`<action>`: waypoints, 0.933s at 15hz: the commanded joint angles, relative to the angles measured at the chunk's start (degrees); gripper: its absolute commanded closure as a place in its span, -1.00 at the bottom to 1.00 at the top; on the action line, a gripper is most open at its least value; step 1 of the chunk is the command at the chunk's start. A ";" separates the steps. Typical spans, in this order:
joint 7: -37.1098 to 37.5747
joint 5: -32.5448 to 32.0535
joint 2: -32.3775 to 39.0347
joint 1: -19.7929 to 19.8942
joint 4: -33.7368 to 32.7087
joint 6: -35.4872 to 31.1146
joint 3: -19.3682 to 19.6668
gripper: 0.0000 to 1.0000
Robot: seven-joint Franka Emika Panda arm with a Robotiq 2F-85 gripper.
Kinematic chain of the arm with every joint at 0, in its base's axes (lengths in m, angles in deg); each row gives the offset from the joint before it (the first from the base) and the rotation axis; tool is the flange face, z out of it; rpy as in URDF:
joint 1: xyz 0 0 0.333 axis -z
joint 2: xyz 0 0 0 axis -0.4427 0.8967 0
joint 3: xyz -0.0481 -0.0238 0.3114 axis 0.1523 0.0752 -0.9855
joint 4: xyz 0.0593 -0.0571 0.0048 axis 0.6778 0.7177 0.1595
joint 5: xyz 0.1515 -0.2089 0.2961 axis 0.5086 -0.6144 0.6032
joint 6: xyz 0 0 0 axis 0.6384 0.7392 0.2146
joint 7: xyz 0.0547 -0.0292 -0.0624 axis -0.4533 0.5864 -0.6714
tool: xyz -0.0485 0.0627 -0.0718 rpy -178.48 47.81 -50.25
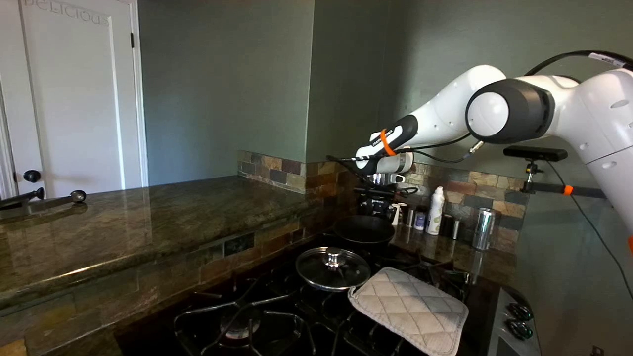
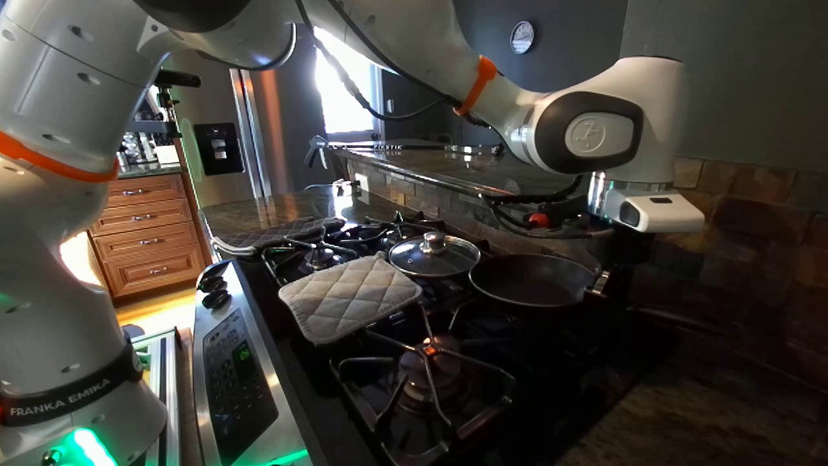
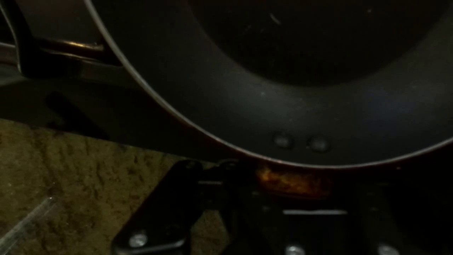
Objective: Move the pan to the bottom right stove plate and use the potholder to put the lid on the pan
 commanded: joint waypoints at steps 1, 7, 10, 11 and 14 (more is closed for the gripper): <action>-1.13 1.15 0.19 0.50 -0.62 1.38 -0.38 -0.13; -1.65 1.06 0.29 0.38 -0.81 1.59 -0.45 -0.58; -1.85 1.29 0.21 0.41 -1.07 1.73 -0.56 -0.46; -1.91 1.33 0.06 0.40 -1.15 1.72 -0.61 -0.48; -1.97 1.34 -0.08 0.35 -1.64 1.84 -0.74 -0.42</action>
